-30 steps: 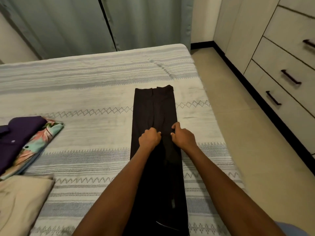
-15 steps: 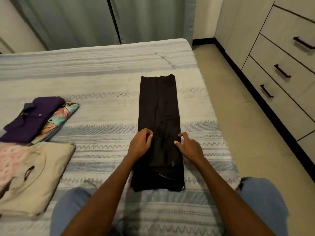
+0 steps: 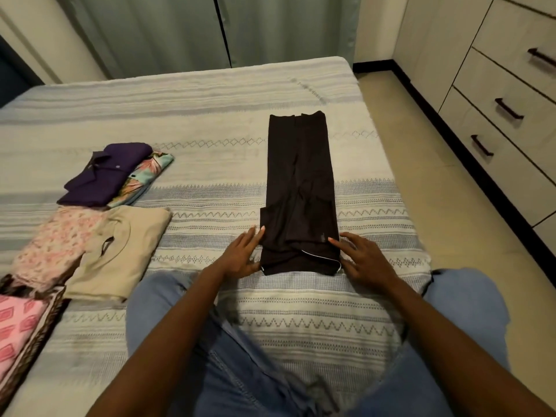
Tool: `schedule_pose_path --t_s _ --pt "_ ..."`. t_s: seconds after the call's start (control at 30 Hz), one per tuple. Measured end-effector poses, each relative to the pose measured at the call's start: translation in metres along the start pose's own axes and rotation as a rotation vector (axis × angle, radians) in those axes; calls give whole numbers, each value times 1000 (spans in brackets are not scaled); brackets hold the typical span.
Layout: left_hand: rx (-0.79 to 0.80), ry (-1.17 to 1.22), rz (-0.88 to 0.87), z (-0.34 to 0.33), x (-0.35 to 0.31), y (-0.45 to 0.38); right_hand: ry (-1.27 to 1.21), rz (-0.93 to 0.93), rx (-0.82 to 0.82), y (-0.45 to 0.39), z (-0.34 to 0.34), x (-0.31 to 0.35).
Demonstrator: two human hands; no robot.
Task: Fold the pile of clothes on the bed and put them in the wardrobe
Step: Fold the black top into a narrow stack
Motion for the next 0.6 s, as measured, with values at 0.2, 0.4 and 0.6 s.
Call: schedule_pose_path --t_s 0.2,0.4,0.6 --pt "-52 -22 41 -11 -7 13 118 10 108 2 3 12" --pt "-163 -181 -95 -4 -19 5 130 0 238 -14 -2 23" --pt "-316 21 -203 10 -29 7 -42 -72 126 -22 11 20"
Point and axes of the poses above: each hand's wrist, its own y-axis away from the middle knuckle, its own z-axis out of the back of the hand, x = y × z, the point moved 4 cm from there along -y, towards the middle knuckle, and after that the axes turned 8 degrees about -x, right-handed, at the moved point
